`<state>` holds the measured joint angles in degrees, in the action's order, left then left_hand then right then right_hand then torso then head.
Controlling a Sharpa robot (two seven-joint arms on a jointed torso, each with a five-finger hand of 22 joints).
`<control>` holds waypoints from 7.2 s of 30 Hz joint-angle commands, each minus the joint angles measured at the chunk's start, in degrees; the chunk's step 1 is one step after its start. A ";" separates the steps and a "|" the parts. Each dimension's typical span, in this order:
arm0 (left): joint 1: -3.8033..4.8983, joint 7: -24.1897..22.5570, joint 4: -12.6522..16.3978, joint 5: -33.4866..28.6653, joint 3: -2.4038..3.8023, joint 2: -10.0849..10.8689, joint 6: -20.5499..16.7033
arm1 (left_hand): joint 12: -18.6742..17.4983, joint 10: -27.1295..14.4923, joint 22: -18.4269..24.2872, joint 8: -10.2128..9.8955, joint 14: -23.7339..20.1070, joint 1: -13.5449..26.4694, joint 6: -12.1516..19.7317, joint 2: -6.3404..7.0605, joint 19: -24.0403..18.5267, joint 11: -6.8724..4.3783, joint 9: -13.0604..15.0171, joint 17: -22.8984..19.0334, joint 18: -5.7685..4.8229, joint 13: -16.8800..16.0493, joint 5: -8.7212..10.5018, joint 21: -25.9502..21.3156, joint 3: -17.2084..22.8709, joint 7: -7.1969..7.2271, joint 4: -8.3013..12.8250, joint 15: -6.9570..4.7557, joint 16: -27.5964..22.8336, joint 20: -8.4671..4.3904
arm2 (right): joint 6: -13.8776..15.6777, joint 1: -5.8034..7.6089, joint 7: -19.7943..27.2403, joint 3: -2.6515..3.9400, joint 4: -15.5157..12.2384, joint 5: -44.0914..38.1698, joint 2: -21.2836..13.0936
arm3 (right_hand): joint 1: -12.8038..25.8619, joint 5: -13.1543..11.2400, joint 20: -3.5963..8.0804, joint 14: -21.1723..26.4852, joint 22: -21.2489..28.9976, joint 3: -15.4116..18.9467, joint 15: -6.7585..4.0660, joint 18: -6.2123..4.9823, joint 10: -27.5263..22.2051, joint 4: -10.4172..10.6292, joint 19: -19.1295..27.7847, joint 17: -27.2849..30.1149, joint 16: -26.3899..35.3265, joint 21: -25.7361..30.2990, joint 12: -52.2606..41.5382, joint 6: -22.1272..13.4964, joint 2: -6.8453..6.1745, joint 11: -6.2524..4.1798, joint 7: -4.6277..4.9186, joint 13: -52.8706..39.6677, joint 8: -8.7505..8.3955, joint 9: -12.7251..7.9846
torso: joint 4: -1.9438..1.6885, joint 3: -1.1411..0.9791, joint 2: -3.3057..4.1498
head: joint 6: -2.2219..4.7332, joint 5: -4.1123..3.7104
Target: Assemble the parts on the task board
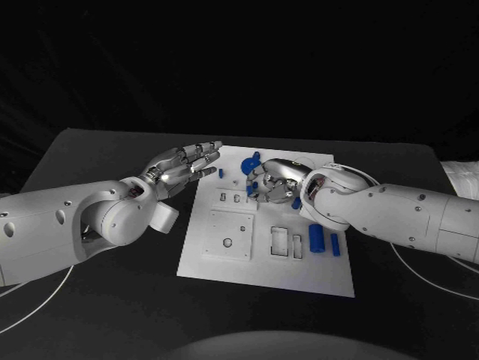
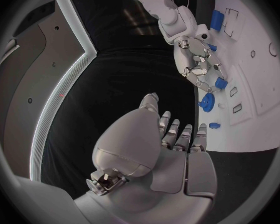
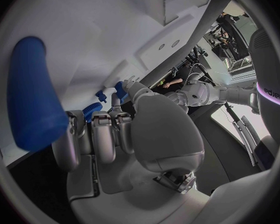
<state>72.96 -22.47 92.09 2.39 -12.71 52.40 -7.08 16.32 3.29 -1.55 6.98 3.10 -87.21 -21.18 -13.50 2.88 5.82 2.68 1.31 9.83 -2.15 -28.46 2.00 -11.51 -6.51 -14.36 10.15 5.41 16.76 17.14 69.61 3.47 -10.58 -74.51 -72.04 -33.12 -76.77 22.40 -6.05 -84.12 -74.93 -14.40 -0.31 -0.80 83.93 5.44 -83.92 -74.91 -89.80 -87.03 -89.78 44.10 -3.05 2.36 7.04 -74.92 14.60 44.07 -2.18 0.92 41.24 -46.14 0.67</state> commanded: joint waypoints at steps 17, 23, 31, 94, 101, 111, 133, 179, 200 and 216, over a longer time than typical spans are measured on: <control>-0.02 -0.14 0.00 0.23 0.04 -0.17 1.11 | 0.18 0.14 0.40 0.40 0.28 -0.66 0.08 0.07 0.27 0.39 0.05 0.08 0.10 -0.06 -0.33 0.37 0.47 -0.28 0.03 0.03 0.38 0.07 | -1.42 -0.07 -0.40 -0.02 0.04 -1.67 0.09 | 1.10 -9.06 -0.54 -5.88 -13.48 1.69 0.44 -0.40 6.07 -1.04 -2.21 -15.09 -0.20 0.55 -0.22 -4.14 -0.63 0.46 0.19 -15.08 -3.91 -3.54 | 0.01 -0.01 0.04 | -0.18 0.09; -0.04 -0.13 -0.06 0.23 0.04 -0.19 1.08 | 0.18 0.14 0.40 0.40 0.28 -0.66 0.08 0.07 0.27 0.39 0.05 0.08 0.10 -0.06 -0.33 0.37 0.47 -0.28 0.03 0.03 0.38 0.07 | -1.14 -0.07 -0.36 -0.02 0.04 -1.88 0.02 | 1.08 -10.69 -0.50 -5.88 -13.42 2.42 0.40 -0.45 6.07 -1.29 -2.06 -15.09 -0.20 0.71 -0.22 -6.94 -0.58 0.39 0.09 -15.08 -5.90 -5.68 | 0.05 -0.01 0.03 | -0.28 0.13; -0.07 -0.23 -0.10 0.23 0.04 -0.13 0.96 | 0.18 0.14 0.40 0.40 0.28 -0.66 0.08 0.07 0.27 0.39 0.05 0.08 0.10 -0.06 -0.33 0.37 0.47 -0.28 0.03 0.03 0.38 0.07 | 0.15 -0.06 0.24 -0.02 -0.10 -2.04 -0.34 | 1.45 -13.25 -0.41 -5.88 -13.30 3.76 0.34 -0.54 6.07 -1.23 -1.77 -15.09 -0.20 1.01 -0.22 -9.40 -0.41 0.29 0.00 -15.08 -7.65 -8.70 | 0.03 -0.01 0.02 | -0.37 0.22; 13.94 59.95 -5.77 58.20 0.34 -13.71 26.51 | 73.68 86.71 -79.98 23.31 86.90 26.77 -42.13 -0.58 80.17 -6.96 11.29 88.69 -7.86 -87.85 23.00 84.97 -14.50 4.38 -2.23 -13.54 84.59 -13.72 | 2.50 6.58 6.74 -0.62 -11.42 14.09 -19.36 | 20.63 -9.44 -1.13 -5.88 -13.57 22.72 1.08 -0.34 6.07 11.23 -2.47 -15.09 -0.20 0.40 -0.22 0.85 12.55 1.18 1.02 -15.08 -5.14 -17.83 | 4.65 -3.38 -0.31 | -1.34 4.03; 14.04 63.70 -10.86 56.24 0.45 -18.94 29.44 | 73.68 86.71 -80.76 21.45 86.90 26.46 -41.71 -0.75 80.59 -6.75 11.58 88.69 -8.01 -87.85 22.04 85.27 -13.98 4.07 -2.14 -13.43 84.59 -13.68 | 1.58 6.55 6.21 -0.67 -11.46 14.08 -19.17 | 20.40 -8.96 -1.13 -5.88 -13.58 22.97 1.07 -0.33 6.07 11.23 -2.51 -15.09 -0.20 0.36 -0.22 0.94 12.64 1.17 1.01 -15.08 -5.17 -17.93 | 4.81 -3.29 -0.29 | -1.43 4.67; 14.04 65.23 -15.60 55.57 0.56 -22.83 31.17 | 73.68 86.71 -80.52 19.09 86.90 25.57 -41.54 -0.63 80.17 -6.49 12.33 88.69 -7.90 -87.85 19.05 85.14 -13.21 3.71 -2.02 -13.22 84.59 -13.46 | 0.46 6.53 5.30 -0.70 -11.21 14.07 -18.70 | 20.34 -8.73 -1.13 -5.88 -13.50 23.16 1.07 -0.39 6.07 11.25 -2.32 -15.09 -0.20 0.54 -0.22 0.86 12.63 1.17 1.00 -15.08 -5.26 -18.02 | 4.67 -3.19 -0.50 | -1.65 5.02; 12.81 62.50 -21.26 51.77 0.46 -26.93 27.05 | 73.68 86.71 -80.06 14.34 86.90 21.65 -40.32 -0.12 79.29 -5.62 14.00 88.69 -7.70 -87.85 14.64 84.69 -10.97 2.81 -1.78 -12.43 84.59 -12.71 | -0.73 6.27 4.61 -0.75 -10.49 14.06 -17.89 | 19.61 -7.31 -1.15 -5.88 -13.40 23.82 1.10 -0.47 6.07 11.19 -2.06 -15.09 -0.20 0.75 -0.22 0.73 13.07 1.22 1.08 -15.08 -5.57 -18.40 | 4.75 -3.11 -0.56 | -1.45 4.95; 10.54 62.19 -25.86 51.60 0.44 -29.77 27.11 | 73.68 86.71 -79.07 11.12 86.90 15.86 -40.46 0.69 77.92 -5.46 16.55 88.69 -7.33 -87.85 8.90 83.78 -7.33 2.77 -0.35 -12.18 84.59 -12.35 | -1.37 6.20 4.17 -0.76 -10.47 14.05 -17.66 | 18.16 -5.03 -1.23 -5.88 -13.04 24.54 1.19 -0.74 6.07 11.22 -1.19 -15.09 -0.20 1.54 -0.22 0.94 13.66 1.33 1.18 -15.08 -5.78 -18.85 | 4.71 -3.01 -0.65 | -2.00 4.80; 10.27 61.79 -26.02 51.46 0.44 -29.87 27.06 | 73.68 86.71 -79.17 10.25 86.90 12.45 -41.61 1.72 77.87 -5.92 18.53 88.69 -7.29 -87.85 4.50 83.51 -4.89 3.36 0.64 -12.53 84.59 -12.61 | -1.70 6.20 3.57 -0.76 -10.39 14.05 -17.77 | 17.07 -3.67 -1.28 -5.88 -12.71 24.81 1.24 -0.98 6.07 11.10 -0.39 -15.09 -0.20 2.28 -0.22 1.24 13.96 1.39 1.22 -15.08 -5.79 -19.05 | 4.69 -2.99 -0.71 | -2.40 4.87; 10.25 61.42 -26.00 51.46 0.44 -29.89 26.71 | 73.68 86.71 -79.77 14.04 86.90 9.16 -41.80 3.75 78.35 -7.24 25.46 88.69 -7.37 -87.85 5.67 83.45 0.39 4.83 1.63 -13.74 84.59 -13.80 | -1.92 6.15 3.23 -0.76 -10.22 13.98 -17.70 | 16.46 -3.05 -1.30 -5.88 -12.43 24.94 1.25 -1.19 6.07 11.09 0.28 -15.09 -0.20 2.92 -0.22 1.55 14.08 1.42 1.24 -15.08 -5.69 -19.09 | 4.73 -2.99 -0.75 | -2.56 4.88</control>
<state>83.23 39.60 66.05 54.11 -12.28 22.67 19.75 90.31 83.21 -74.91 20.77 84.17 -76.84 -63.35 -8.96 81.38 -0.23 27.85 74.93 2.70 -75.09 -22.47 85.75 -11.38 -1.81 -12.72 -3.19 89.86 3.35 16.18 75.82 6.85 -11.33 -84.75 -58.01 -50.86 -59.60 19.09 -7.27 -84.13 -74.91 10.10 0.51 -1.70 84.14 16.53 -83.72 -74.92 -89.80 -84.37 -89.78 45.24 11.12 3.38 8.19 -74.90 9.07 25.08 2.53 -2.07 40.50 -48.66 5.56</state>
